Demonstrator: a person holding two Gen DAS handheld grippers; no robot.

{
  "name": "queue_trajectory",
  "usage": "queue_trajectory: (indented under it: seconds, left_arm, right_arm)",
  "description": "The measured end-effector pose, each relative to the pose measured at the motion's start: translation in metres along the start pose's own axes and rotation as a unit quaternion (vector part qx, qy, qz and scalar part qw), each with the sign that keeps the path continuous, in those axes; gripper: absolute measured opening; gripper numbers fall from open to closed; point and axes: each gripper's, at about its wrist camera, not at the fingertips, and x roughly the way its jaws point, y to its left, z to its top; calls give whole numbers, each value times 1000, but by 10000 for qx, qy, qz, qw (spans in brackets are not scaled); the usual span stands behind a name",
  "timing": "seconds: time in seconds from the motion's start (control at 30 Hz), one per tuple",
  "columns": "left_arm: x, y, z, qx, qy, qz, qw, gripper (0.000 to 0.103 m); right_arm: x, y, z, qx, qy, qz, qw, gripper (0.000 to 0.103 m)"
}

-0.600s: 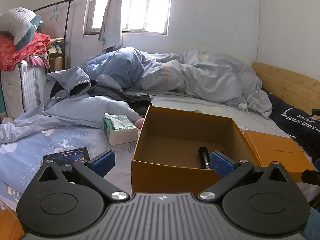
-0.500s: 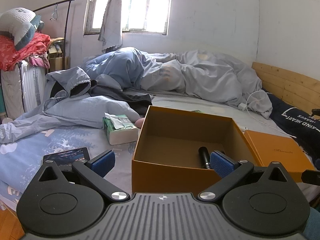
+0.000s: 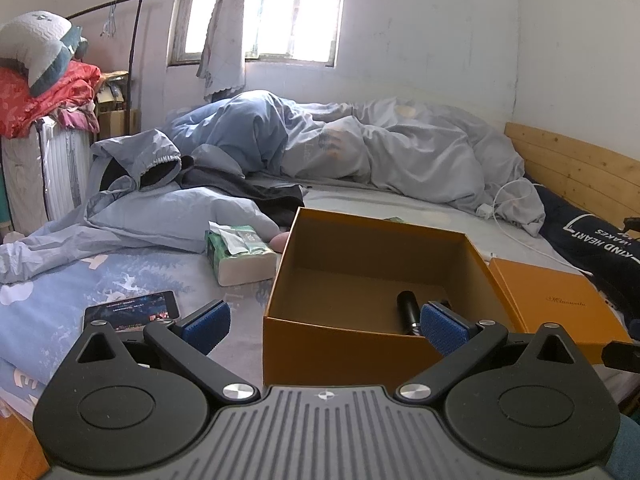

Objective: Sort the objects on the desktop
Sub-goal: 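Move the left tool toward the green Face tissue pack beside the box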

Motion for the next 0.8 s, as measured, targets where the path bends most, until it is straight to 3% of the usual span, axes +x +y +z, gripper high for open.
queue_trajectory:
  seconds: [0.37, 0.8]
  left_arm:
    - [-2, 3, 0, -72, 35, -45, 10000, 103]
    - [14, 16, -3, -262, 265, 152, 9992, 103]
  right_arm:
    - [6, 0, -2, 47, 55, 10, 10000, 103]
    - [5, -4, -3, 155, 92, -26, 9998, 103]
